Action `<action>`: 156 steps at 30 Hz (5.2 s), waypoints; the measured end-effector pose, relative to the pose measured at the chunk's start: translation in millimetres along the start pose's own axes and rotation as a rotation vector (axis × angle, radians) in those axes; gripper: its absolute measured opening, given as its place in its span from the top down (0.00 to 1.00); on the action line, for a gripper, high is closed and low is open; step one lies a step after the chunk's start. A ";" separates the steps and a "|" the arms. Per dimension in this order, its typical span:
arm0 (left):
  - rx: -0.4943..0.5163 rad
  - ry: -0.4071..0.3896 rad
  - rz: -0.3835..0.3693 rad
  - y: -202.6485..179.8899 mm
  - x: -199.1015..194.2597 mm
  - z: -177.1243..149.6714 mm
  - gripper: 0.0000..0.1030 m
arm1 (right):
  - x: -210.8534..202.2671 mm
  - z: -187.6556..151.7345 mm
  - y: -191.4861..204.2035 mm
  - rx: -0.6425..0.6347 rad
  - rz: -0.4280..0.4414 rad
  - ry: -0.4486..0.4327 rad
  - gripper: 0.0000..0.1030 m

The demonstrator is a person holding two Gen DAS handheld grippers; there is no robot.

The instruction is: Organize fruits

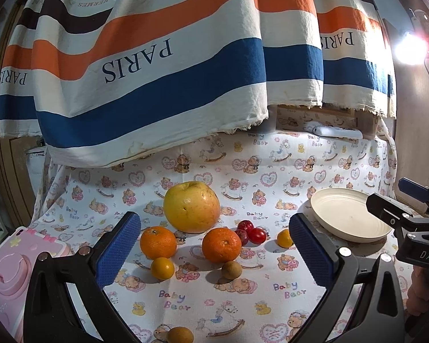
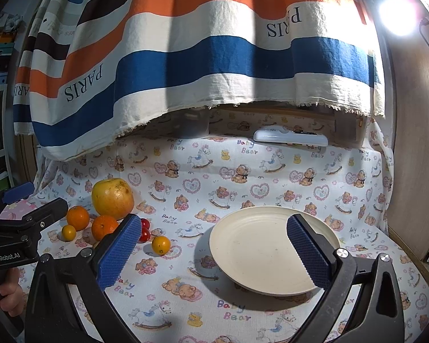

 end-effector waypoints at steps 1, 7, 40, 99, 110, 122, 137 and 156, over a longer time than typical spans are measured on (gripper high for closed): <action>0.002 -0.001 0.001 0.2 -0.5 0.1 0.00 | 0.0 0.1 0.1 0.000 -0.001 0.000 0.01; 0.001 -0.001 0.000 0.7 0.2 0.1 0.00 | -0.5 0.1 -1.0 0.001 -0.005 -0.001 0.01; 0.003 -0.002 0.005 4.1 0.8 -0.3 0.00 | -0.1 0.0 -0.8 0.000 -0.002 0.000 0.01; -0.118 0.335 0.092 71.3 19.2 -6.5 0.00 | 2.8 -0.7 -2.2 0.003 0.033 0.015 0.01; -0.199 0.441 0.097 85.3 36.2 -29.3 0.17 | 10.5 21.7 3.8 0.068 0.078 0.106 0.01; -0.226 0.475 0.122 93.3 43.9 -42.3 0.28 | 51.9 29.2 60.5 0.105 0.205 0.233 0.23; -0.196 0.577 0.089 84.3 54.8 -65.5 0.37 | 101.1 -61.1 74.5 0.111 0.242 0.480 0.59; -0.212 0.641 0.040 76.9 63.2 -83.9 0.48 | 112.0 -79.3 72.1 0.202 0.297 0.552 0.63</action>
Point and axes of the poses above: each gripper's, at about its wrist camera, not at the fingertips, and x roughly the way its jaws point, y to its left, z to its top, the point moved 8 cm from there along x, roughly the way its jaws point, and after that the axes turned 12 degrees about -y, right-handed, at the moved point
